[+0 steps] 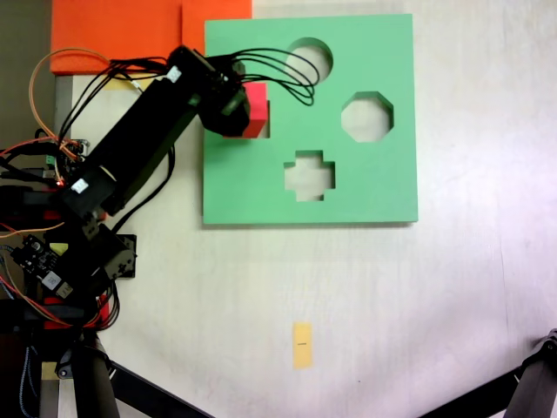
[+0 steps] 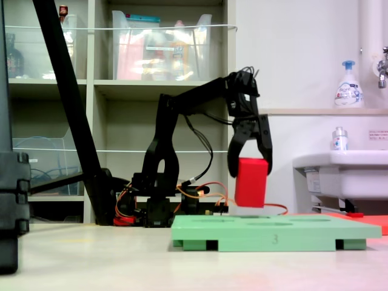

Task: Put the square block into the corresponding hole

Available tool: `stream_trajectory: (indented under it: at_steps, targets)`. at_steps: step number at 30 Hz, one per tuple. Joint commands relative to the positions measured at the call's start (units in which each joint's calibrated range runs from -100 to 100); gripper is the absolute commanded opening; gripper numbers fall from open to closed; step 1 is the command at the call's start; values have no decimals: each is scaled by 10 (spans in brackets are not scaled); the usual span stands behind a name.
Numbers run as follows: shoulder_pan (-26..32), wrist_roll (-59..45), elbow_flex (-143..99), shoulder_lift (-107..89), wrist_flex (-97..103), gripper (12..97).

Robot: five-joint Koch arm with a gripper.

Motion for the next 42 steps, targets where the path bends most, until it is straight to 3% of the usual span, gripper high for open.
stream_trajectory:
  at_steps: [1,42]
  targets:
    - [5,4,52,5,-20,313]
    - [4,-17,100,98,-20,313]
